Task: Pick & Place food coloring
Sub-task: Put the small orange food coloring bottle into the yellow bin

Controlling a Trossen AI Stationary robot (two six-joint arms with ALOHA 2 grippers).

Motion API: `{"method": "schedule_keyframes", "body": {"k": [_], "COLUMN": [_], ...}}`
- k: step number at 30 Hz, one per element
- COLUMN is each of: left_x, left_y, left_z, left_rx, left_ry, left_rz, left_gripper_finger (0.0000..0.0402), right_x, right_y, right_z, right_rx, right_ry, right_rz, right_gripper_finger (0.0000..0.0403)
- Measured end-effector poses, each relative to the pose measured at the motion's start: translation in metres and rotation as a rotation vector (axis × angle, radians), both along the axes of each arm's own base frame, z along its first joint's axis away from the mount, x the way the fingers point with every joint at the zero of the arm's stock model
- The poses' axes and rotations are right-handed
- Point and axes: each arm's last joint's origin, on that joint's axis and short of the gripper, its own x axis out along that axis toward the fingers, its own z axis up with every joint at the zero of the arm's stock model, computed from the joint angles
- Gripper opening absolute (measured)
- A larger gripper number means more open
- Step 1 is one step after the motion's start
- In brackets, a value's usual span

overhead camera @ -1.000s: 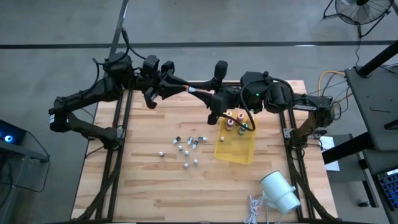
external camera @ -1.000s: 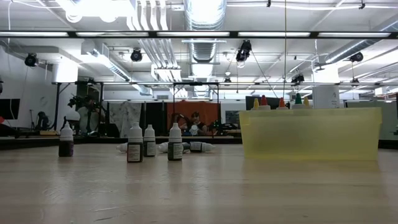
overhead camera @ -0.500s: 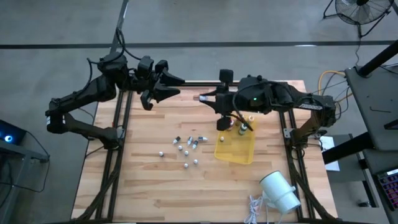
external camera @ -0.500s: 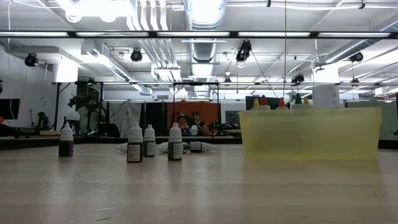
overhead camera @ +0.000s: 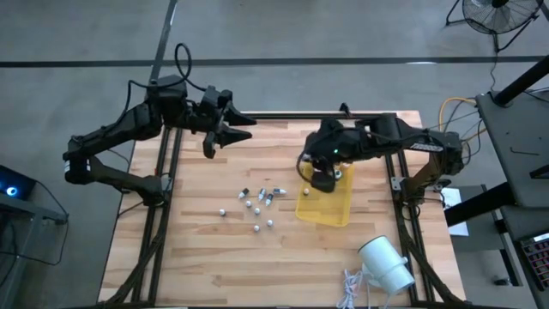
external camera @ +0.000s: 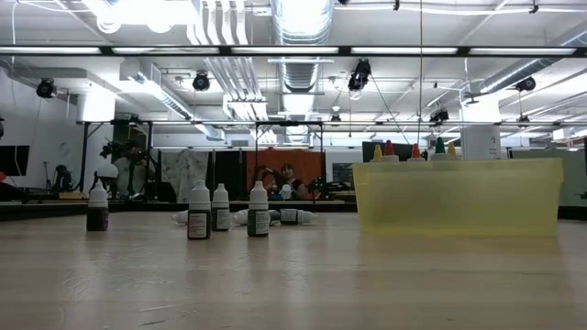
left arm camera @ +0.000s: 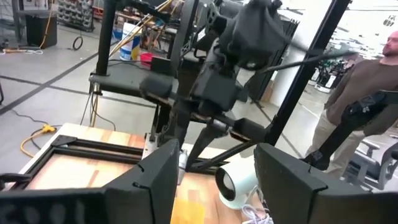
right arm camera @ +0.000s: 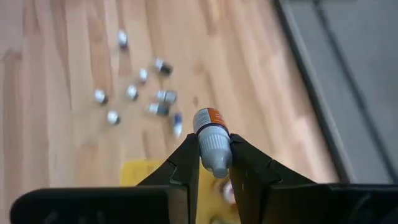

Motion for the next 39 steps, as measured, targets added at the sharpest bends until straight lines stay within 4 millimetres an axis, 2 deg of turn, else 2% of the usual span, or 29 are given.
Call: {"method": "schedule_keyframes", "body": {"k": [10,19,26,33,39], "left_x": [0.0,0.0,0.0,0.0,0.0], "left_y": [0.0,0.0,0.0,0.0,0.0], "left_z": [0.0,-0.001,-0.002,-0.002,-0.002], "left_rx": [0.019,0.015,0.012,0.012,0.012], "left_ry": [-0.004,0.006,0.014,0.014,0.013], "left_rz": [-0.003,-0.003,-0.003,-0.003,-0.003], "left_gripper_finger": [0.0181,0.0181,0.0181,0.0181,0.0181], "right_x": [0.005,0.003,0.008,0.003,0.0], "right_y": [0.004,0.008,0.01,0.009,-0.001], "right_z": [-0.055,-0.112,-0.154,-0.186,-0.206], "right_rx": [0.162,0.226,0.288,0.291,0.351], "right_ry": [0.204,0.38,0.39,0.432,0.44], "right_rz": [-0.094,-0.175,-0.163,-0.177,-0.229], "right_gripper_finger": [0.0059,0.0059,0.0059,0.0059,0.0059]}}
